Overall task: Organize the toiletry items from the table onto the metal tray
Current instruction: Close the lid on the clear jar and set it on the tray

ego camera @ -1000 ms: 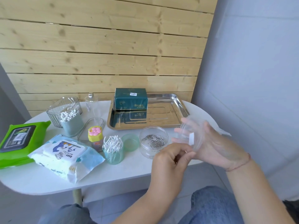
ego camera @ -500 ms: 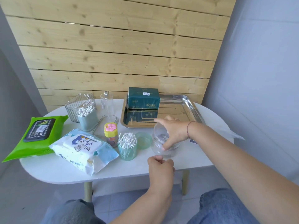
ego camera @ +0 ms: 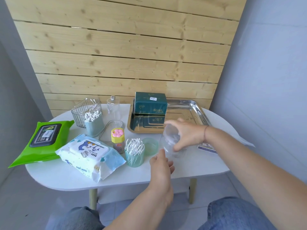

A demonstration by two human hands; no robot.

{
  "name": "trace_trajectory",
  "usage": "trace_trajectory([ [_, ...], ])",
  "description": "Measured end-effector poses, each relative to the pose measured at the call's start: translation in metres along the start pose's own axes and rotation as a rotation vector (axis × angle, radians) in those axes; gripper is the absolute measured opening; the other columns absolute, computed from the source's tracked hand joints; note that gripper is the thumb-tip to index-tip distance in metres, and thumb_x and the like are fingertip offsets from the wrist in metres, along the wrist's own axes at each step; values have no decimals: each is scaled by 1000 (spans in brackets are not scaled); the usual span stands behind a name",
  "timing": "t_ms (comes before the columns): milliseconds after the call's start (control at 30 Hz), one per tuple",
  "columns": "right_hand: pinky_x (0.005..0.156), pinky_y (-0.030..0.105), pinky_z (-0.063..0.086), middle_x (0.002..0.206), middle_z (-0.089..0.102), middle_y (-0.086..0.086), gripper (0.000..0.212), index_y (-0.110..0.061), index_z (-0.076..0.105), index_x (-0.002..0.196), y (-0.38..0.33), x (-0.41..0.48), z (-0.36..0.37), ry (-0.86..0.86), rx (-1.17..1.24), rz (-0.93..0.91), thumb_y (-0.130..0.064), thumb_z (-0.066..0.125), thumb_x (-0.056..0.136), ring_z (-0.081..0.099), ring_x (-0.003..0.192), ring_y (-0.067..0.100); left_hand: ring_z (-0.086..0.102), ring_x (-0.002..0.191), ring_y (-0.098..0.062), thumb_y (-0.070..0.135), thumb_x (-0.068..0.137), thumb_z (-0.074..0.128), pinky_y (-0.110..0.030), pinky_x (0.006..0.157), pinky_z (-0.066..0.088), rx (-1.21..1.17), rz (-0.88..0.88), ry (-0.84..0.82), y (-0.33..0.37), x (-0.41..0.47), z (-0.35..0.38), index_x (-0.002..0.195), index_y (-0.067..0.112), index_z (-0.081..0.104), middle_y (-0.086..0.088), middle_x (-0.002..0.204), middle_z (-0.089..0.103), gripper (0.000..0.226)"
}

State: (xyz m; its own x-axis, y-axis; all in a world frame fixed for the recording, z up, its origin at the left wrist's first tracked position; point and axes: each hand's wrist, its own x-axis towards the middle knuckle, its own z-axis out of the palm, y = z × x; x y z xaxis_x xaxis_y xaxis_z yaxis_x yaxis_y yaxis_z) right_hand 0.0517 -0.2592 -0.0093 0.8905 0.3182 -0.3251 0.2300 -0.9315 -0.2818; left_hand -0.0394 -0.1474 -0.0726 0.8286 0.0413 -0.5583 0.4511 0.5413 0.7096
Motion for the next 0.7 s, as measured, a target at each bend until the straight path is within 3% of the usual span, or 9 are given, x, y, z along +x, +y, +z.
trace_trajectory([
  [67, 98, 28, 41, 143, 27, -7, 98, -42, 19, 144, 3, -13, -22, 34, 104, -72, -37, 78, 66, 43, 120, 14, 57, 88, -20, 50, 92, 46, -37, 92, 44, -107, -59, -81, 5, 1, 4, 126, 8, 45, -5, 95, 52, 54],
  [167, 110, 33, 37, 146, 30, -15, 97, -48, 21, 140, 0, -29, -37, -21, 196, -179, -41, 80, 64, 35, 134, 8, 52, 119, -33, 77, 77, 39, -49, 101, 41, -259, -206, -392, 12, 5, 8, 134, 23, 42, -12, 129, 51, 78],
  [267, 110, 31, 36, 147, 28, -17, 97, -52, 21, 138, -6, -37, -34, -73, 169, -221, -40, 81, 64, 34, 135, 7, 51, 123, -41, 84, 70, 38, -57, 102, 41, -382, -242, -600, 20, 6, 8, 125, 21, 57, -15, 130, 57, 86],
  [433, 112, 27, 32, 146, 24, -21, 96, -53, 20, 138, -10, -43, -38, -89, 128, -240, -39, 82, 66, 30, 136, 6, 61, 102, -34, 81, 72, 41, -44, 95, 50, -386, -244, -633, 22, 8, 5, 128, 18, 57, -16, 108, 70, 86],
  [567, 111, 30, 32, 147, 21, -23, 97, -54, 14, 140, -14, -46, -36, -77, 76, -226, -48, 78, 67, 30, 137, 8, 57, 109, -31, 75, 79, 41, -39, 103, 42, -335, -171, -650, 24, 11, 3, 132, 18, 54, -12, 119, 66, 80],
  [700, 109, 28, 33, 152, 25, -14, 91, -41, 18, 146, -21, -50, -34, 19, 95, -156, -56, 70, 73, 34, 132, 5, 56, 116, -24, 72, 83, 37, -39, 109, 37, -255, -39, -658, 20, 12, 5, 134, 20, 52, -7, 128, 63, 75],
])
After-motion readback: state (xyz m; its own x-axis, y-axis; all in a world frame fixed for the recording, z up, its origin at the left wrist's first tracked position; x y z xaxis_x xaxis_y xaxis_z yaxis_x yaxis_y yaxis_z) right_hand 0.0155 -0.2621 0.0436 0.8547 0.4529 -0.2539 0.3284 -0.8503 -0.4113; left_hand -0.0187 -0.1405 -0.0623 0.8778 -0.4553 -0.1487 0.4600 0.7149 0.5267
